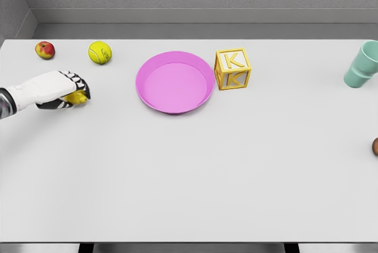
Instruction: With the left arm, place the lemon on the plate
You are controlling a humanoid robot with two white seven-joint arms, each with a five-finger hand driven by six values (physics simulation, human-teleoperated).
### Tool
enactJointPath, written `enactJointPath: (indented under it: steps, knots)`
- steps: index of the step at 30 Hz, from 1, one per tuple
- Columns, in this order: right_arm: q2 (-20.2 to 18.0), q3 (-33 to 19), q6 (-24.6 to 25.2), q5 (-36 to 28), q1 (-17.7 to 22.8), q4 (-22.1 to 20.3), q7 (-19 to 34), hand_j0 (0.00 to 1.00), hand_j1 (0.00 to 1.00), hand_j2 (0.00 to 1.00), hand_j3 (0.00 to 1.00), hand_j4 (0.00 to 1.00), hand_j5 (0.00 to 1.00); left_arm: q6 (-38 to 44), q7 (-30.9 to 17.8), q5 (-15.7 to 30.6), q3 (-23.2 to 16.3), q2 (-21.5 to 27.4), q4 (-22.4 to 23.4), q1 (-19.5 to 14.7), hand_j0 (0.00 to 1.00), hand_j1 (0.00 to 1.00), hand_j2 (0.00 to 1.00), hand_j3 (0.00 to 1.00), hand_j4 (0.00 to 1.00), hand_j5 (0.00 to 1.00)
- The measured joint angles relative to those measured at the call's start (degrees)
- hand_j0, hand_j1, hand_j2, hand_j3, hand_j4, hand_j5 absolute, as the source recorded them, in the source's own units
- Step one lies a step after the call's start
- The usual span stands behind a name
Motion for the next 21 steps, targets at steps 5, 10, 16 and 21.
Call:
enactJointPath:
  steps: [5,10,16,21]
  knots:
    - [0.0,0.0,0.0,0.0,0.0,0.0,0.0,1.0,1.0,1.0,1.0,1.0,1.0,0.0,0.0,0.67,0.47,0.08,-1.34,-0.18,0.56,0.56,0.56,0.56,0.56,0.56]
    - [0.0,0.01,0.0,0.0,0.0,0.0,0.0,1.0,1.0,1.0,1.0,1.0,1.0,0.0,0.03,1.62,0.51,0.09,-3.04,-0.18,0.56,0.56,0.56,0.56,0.56,0.56]
    - [0.0,0.0,0.0,0.0,0.0,0.0,0.0,1.0,1.0,1.0,1.0,1.0,1.0,-0.01,0.07,1.95,0.51,-0.38,-4.76,-0.26,0.56,0.56,0.56,0.56,0.56,0.56]
    - [0.0,0.0,0.0,0.0,0.0,0.0,0.0,1.0,1.0,1.0,1.0,1.0,1.0,-0.01,0.02,1.99,0.37,-1.06,-6.65,-0.26,0.56,0.56,0.56,0.56,0.56,0.56]
